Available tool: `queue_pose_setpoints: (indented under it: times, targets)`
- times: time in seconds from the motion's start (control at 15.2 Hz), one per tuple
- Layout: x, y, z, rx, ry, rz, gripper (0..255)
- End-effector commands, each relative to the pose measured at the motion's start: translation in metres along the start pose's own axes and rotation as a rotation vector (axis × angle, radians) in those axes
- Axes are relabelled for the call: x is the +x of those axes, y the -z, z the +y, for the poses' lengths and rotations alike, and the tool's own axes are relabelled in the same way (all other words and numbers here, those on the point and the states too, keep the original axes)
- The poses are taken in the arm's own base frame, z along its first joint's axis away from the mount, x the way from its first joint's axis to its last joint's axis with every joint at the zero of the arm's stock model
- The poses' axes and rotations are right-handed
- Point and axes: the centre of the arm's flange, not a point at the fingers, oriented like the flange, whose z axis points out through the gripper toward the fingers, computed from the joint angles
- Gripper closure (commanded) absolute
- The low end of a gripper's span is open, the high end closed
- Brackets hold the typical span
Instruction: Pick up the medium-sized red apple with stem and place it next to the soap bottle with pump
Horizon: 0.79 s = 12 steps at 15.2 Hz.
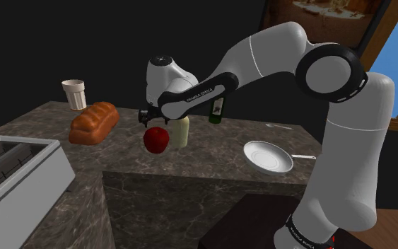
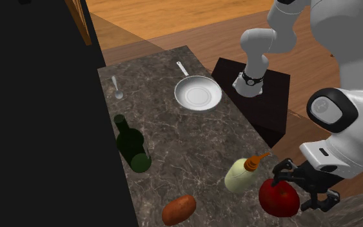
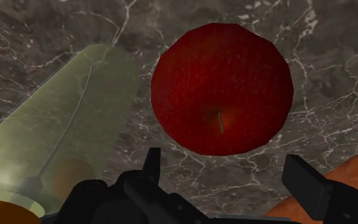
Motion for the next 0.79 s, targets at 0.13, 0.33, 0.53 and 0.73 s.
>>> queue_pose_setpoints:
  times: [0.13,0.33,0.53,0.73]
  targets:
    - [0.000,0.040,0.000,0.000,0.000,0.000,0]
    - [0.000,0.050,0.000,0.000,0.000,0.000,0]
    - [0.000,0.050,0.000,0.000,0.000,0.000,0]
    - [0.000,0.050,0.000,0.000,0.000,0.000,0]
